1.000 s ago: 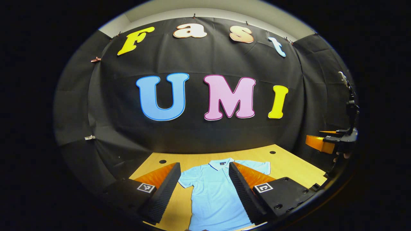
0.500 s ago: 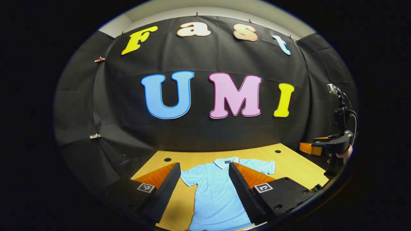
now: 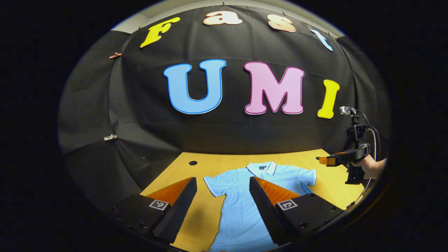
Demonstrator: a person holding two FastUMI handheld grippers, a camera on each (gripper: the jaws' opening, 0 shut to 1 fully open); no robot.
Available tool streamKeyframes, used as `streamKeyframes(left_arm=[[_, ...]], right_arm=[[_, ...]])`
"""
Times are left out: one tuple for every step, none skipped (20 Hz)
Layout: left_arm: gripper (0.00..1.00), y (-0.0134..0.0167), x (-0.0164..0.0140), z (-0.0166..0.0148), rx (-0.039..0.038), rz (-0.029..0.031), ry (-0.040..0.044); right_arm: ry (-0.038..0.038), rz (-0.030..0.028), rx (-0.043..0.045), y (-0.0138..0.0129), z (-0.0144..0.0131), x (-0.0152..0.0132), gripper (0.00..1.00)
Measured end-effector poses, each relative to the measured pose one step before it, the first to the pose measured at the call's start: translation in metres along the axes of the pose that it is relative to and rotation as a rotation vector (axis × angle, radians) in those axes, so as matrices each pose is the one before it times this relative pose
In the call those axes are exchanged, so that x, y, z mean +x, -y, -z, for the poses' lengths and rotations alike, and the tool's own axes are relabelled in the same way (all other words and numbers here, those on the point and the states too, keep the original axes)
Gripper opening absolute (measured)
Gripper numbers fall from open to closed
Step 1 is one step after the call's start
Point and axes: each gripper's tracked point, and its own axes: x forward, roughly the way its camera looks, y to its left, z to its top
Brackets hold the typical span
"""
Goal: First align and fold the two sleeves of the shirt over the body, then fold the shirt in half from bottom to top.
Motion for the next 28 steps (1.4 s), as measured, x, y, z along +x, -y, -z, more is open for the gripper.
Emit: streamKeyframes(left_arm=[[0.96,0.00079,0.00721,0.00308,-0.01558,0.00155,-0.01371],[0.96,0.00163,0.00751,0.00158,-0.02422,0.00546,-0.01393],[0.96,0.00031,0.00852,0.00156,-0.01566,0.0007,-0.0105],[0.96,-0.00139,0.00785,0.00051,0.00269,-0.00847,-0.00771],[0.96,-0.0018,0.00843,0.00144,0.01215,-0.00999,-0.00447],[0.97,-0.00183,0.00672,-0.00001,0.00877,-0.00385,-0.00293],[0.97,-0.00103,0.00597,0.00242,0.00352,-0.00253,-0.00543],[0.96,-0.00216,0.00526,0.00187,-0.00129,-0.00255,-0.00914],[0.97,-0.00132,0.00473,0.00421,-0.00417,-0.00176,-0.00967],[0.96,-0.00114,0.00447,0.00349,-0.00625,-0.00541,-0.01044],[0.96,-0.00086,0.00465,0.0031,-0.00789,-0.0039,-0.00979],[0.96,0.00039,0.00339,0.00172,-0.00767,-0.00244,-0.00714],[0.96,0.0005,0.00294,0.00058,-0.00568,0.00025,-0.00307],[0.96,0.001,0.00231,-0.00051,-0.00241,0.00148,-0.00064],[0.96,0.0012,0.00349,0.00037,0.0006,-0.00028,-0.00067],[0.97,0.00137,0.00246,-0.0011,0.00095,0.00204,-0.00093],[0.97,0.00124,0.00228,0.00059,0.00069,0.00181,-0.00106],[0.97,0.00142,0.00147,-0.00091,0.00043,0.00266,-0.00078],[0.97,0.00122,0.00178,0.00138,0.00027,0.00175,-0.00129],[0.97,0.00137,0.00137,-0.00045,0.00013,0.00274,-0.00096],[0.97,0.00115,0.00148,0.00057,0.00037,0.00051,-0.00181],[0.96,0.00076,-0.00004,-0.00021,-0.00063,0.0006,-0.00116],[0.96,0.00113,0.0006,0.00145,-0.0017,0.00068,-0.00035],[0.97,0.00075,-0.00024,0.00022,-0.00289,0.00024,-0.00058],[0.97,0.00126,-0.00036,0.00119,-0.00311,0.00052,-0.00014],[0.97,0.00042,-0.00058,0.00093,-0.00374,-0.00046,-0.00183],[0.97,-0.00007,-0.00066,0.00217,-0.00347,-0.00133,-0.00132],[0.97,-0.00032,-0.00117,0.00139,-0.00248,-0.00147,-0.00159]], right_arm=[[-0.02294,0.0041,0.01042,0.00287,0.0058,0.01695,0.98],[-0.02578,0.01137,0.00354,0.00529,0.00793,0.0149,0.97],[-0.02071,0.01073,-0.00351,0.00548,0.00727,0.01646,0.97],[-0.01912,0.02307,-0.00723,0.00777,0.00568,0.01649,0.98],[-0.01363,0.01422,-0.00311,0.00539,0.00225,0.01513,0.97],[-0.01937,0.00782,-0.00183,0.00355,0.00225,0.01402,0.97],[-0.01993,0.00922,0.00046,0.00294,0.00496,0.01392,0.97],[-0.02737,0.00305,0.0028,0.00187,0.00418,0.01394,0.97],[-0.02101,0.0059,0.00219,0.00369,0.00341,0.0154,0.98],[-0.01333,0.01048,-0.00271,0.00309,0.00164,0.01068,0.98],[-0.00832,0.00951,0.00017,0.00206,0.00176,0.00798,0.98],[-0.00411,0.00381,0.00243,0.00046,0.00108,0.00601,0.95],[-0.01053,0.00251,0.00228,0.00058,0.0028,0.00526,0.96],[-0.01287,0.00577,0.00583,0.00174,0.00334,0.0034,0.97],[-0.01066,0.00865,0.00167,0.0027,0.00315,0.00274,0.99],[-0.00744,0.00495,-0.00238,0.00085,0.00216,0.00091,0.97],[-0.00011,-0.00199,-0.0033,0.00058,0.00105,0.00021,0.96],[0.00744,0.00589,-0.00219,-0.00041,-0.00238,0.00158,0.98],[0.00239,0.01168,-0.00104,0.00226,0.00001,-0.00014,0.98],[0.00022,0.00154,0.00305,-0.00055,0.00015,0.00068,0.98],[0.00238,-0.00334,0.00609,-0.0024,0.00075,-0.00099,0.98],[-0.00005,-0.01134,0.0139,-0.00159,0.00058,0.00049,0.98],[-0.0018,-0.02249,0.03358,-0.00616,0.00146,0.00025,0.94],[0.01068,0.00346,0.01709,-0.00223,-0.00253,-0.00004,0.88],[0.00619,-0.00156,-0.0073,-0.00006,0.00311,0.00352,0.73],[0.01031,-0.01189,-0.01042,-0.00235,-0.00112,-0.00289,0.72],[0.00322,-0.00993,-0.01948,-0.00415,-0.00039,-0.00096,0.66],[0.01225,-0.00687,-0.025,-0.00384,0.00094,0.0006,0.5]])
